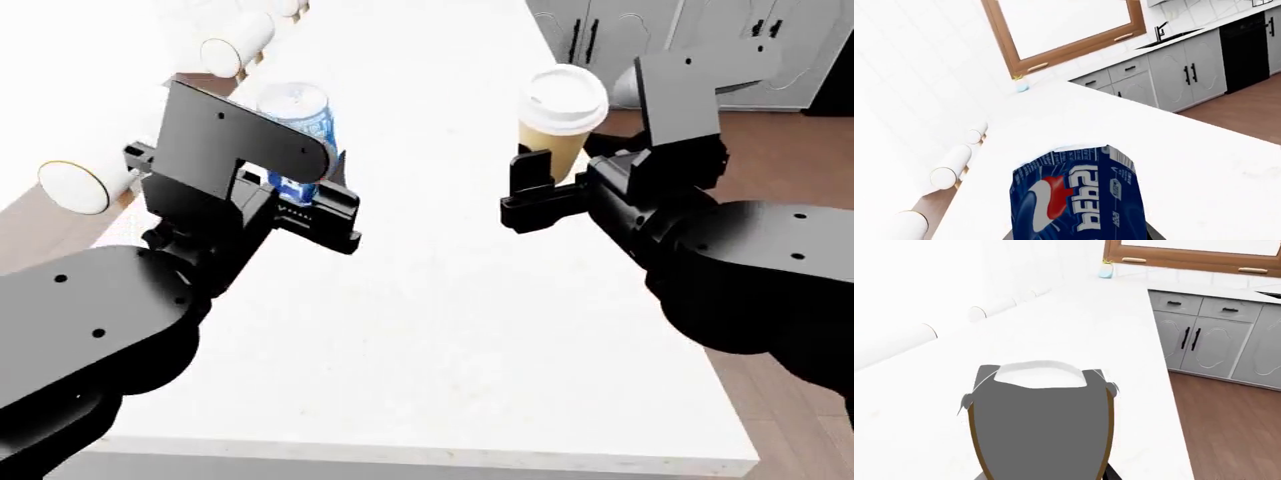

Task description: Move the drinks to the dining counter.

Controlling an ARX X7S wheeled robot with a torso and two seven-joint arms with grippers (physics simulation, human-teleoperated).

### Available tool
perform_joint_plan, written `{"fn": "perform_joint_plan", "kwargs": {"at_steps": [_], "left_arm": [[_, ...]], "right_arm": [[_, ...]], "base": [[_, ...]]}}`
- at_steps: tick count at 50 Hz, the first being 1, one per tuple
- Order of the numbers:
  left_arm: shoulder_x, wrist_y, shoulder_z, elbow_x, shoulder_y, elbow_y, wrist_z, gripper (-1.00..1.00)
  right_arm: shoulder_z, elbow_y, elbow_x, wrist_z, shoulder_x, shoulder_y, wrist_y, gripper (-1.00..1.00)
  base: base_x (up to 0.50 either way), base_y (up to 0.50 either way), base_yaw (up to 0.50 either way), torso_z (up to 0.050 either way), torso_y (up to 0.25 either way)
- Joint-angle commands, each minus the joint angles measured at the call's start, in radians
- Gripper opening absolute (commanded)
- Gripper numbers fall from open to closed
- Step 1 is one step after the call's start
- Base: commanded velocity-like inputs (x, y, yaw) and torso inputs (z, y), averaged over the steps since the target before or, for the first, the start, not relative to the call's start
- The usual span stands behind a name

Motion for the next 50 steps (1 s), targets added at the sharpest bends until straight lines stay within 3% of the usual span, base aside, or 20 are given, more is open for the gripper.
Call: {"fn": "perform_joint_plan", "kwargs": {"at_steps": [1,22,50], "left_arm": [[-0.051,0.049,0.005,0.037,0.075,0.033,-0.005,-1.0],[-0.092,0.179,-0.015,0.077,0.256,0.026,0.009,-1.0],[-0.097,0.201,-0.005,0.087,0.288,0.011,0.017,-1.0]], "right_arm": [[-0.01,0.007,-0.022,-0.031,-0.007,-0.011,-0.001,-1.0],[-0.01,-0.017,-0.014,-0.041,-0.004,-0.028,-0.014,-1.0],[-0.005,-0.03,0.004,-0.033,0.005,-0.017,-0.012,-1.0]], "base": [[0.0,0.0,0.0,0.0,0.0],[0.0,0.0,0.0,0.0,0.0],[0.0,0.0,0.0,0.0,0.0]]}}
